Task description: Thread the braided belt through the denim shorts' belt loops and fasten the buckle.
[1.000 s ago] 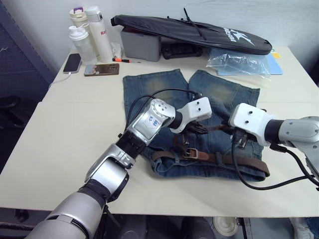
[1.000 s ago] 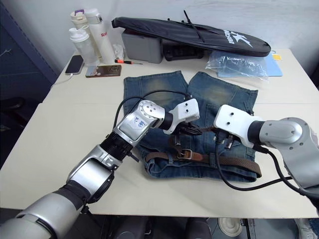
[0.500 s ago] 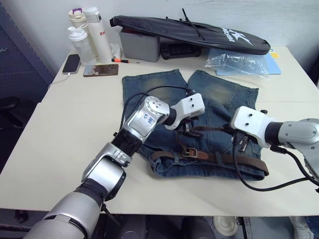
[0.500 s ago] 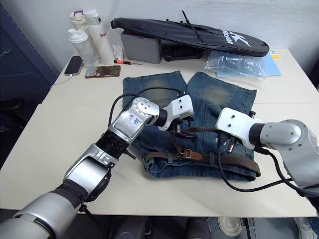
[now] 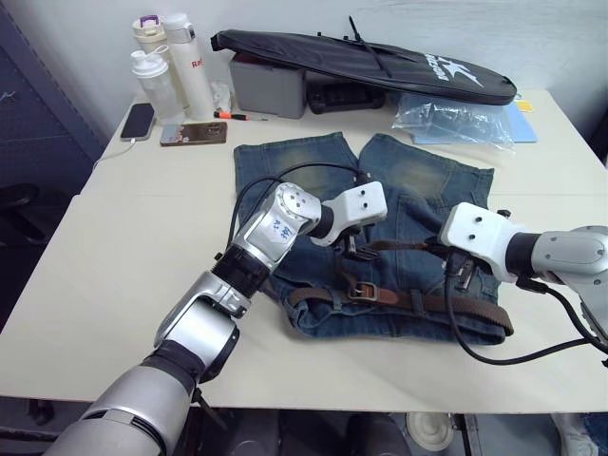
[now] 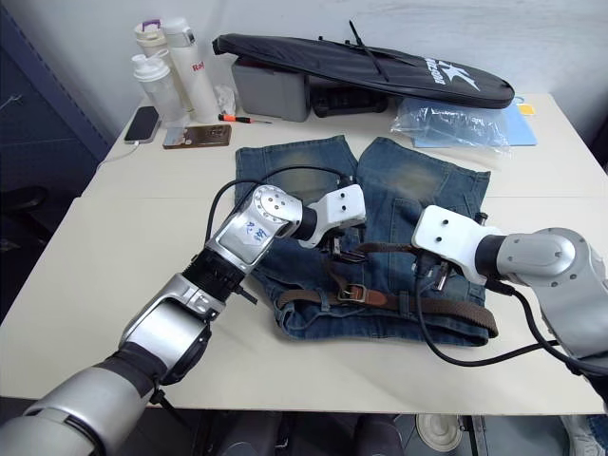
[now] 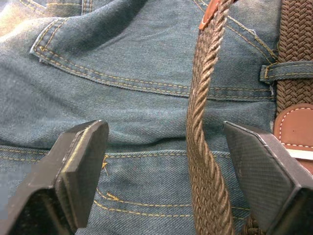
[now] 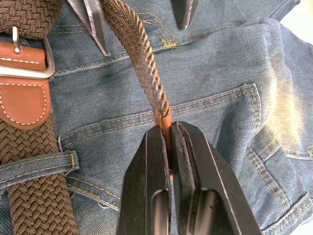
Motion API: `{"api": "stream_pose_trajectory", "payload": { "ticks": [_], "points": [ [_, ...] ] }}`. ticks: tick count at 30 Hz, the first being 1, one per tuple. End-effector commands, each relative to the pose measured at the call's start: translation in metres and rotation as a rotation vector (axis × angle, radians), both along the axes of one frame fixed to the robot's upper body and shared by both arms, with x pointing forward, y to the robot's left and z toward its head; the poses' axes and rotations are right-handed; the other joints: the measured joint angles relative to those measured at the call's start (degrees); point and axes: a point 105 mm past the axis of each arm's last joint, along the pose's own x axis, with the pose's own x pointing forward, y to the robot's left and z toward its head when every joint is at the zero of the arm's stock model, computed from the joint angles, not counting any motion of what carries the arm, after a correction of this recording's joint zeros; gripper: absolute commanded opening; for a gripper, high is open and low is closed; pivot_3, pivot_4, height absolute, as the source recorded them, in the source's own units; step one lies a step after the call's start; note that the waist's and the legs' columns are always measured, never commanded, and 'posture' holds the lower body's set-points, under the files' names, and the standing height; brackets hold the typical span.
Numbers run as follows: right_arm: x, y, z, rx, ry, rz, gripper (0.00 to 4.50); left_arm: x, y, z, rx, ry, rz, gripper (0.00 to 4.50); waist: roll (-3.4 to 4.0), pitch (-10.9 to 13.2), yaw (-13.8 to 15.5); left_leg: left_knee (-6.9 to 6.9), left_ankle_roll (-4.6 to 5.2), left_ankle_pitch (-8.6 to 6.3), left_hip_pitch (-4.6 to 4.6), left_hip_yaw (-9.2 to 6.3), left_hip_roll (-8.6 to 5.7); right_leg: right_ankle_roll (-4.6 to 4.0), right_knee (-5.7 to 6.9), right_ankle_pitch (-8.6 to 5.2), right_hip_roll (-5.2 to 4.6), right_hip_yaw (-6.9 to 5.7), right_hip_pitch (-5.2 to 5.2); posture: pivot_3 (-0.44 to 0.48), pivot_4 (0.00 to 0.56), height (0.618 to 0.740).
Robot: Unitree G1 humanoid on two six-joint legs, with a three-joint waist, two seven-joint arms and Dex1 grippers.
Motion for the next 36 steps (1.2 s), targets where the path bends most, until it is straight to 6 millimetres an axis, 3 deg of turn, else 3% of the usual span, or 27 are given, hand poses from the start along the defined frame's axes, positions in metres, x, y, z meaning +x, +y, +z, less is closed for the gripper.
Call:
{"api": "stream_pose_trajectory", "payload": {
  "ticks": [1,6,10,16,20,24,27,36],
  "points": [
    [-0.003,0.004,0.014,0.008,-0.051,0.019,0.00,0.002,-0.003,0.018,-0.011,-0.056,-0.013,2.09,0.00,0.00,-0.10,0.00,0.00,0.00,0.00,0.00,0.00,0.00,0.01,0.00,0.00,0.00,0.00,0.000,0.150,0.645],
    [-0.003,0.005,0.015,0.015,-0.053,0.016,0.00,0.002,-0.004,0.023,-0.037,-0.033,-0.003,0.07,0.01,-0.01,-0.13,0.03,0.00,0.00,0.01,0.00,0.01,0.00,0.06,0.00,0.00,0.00,0.00,0.000,0.150,0.645],
    [-0.001,0.008,0.019,0.063,-0.071,0.013,0.00,0.003,-0.004,0.025,-0.052,-0.020,0.012,0.07,0.01,-0.01,-0.31,0.04,0.00,0.00,0.01,0.00,0.01,0.00,0.07,0.00,0.00,0.00,0.00,0.000,0.150,0.645],
    [-0.014,0.004,0.023,0.089,-0.034,0.018,2.35,0.006,0.002,0.024,-0.087,0.010,0.067,0.00,0.04,-0.03,-0.75,0.04,0.01,0.00,0.01,-0.02,0.01,0.00,0.12,0.00,0.00,-0.01,0.00,0.000,0.150,0.645],
    [-0.026,-0.001,0.022,0.041,-0.037,0.030,4.30,0.010,0.015,0.013,-0.091,0.060,0.142,0.00,0.06,-0.04,-0.80,0.04,0.02,-0.01,0.00,-0.03,0.00,0.00,0.16,0.00,-0.01,-0.01,0.01,0.000,0.150,0.645],
    [-0.047,0.018,-0.002,0.079,0.072,0.090,4.43,0.017,0.029,0.005,-0.097,0.087,0.234,0.00,0.07,-0.04,-0.92,0.04,0.03,-0.01,0.06,-0.03,0.02,0.00,0.27,0.00,0.00,0.00,0.01,0.000,0.150,0.645],
    [-0.051,0.034,-0.019,0.108,0.075,0.120,4.43,0.027,0.041,0.004,-0.058,0.037,0.276,0.00,0.03,-0.02,-0.99,0.04,0.03,-0.01,0.06,-0.04,0.05,0.00,0.35,0.00,0.02,0.00,0.00,0.000,0.150,0.645],
    [-0.038,0.050,-0.057,0.069,0.032,0.128,4.43,0.033,0.042,0.009,-0.057,0.018,0.291,0.00,0.04,-0.04,-0.94,0.23,0.04,0.00,0.05,-0.02,0.00,0.00,0.49,0.00,-0.06,0.06,0.00,0.000,0.150,0.645]
  ]
}}
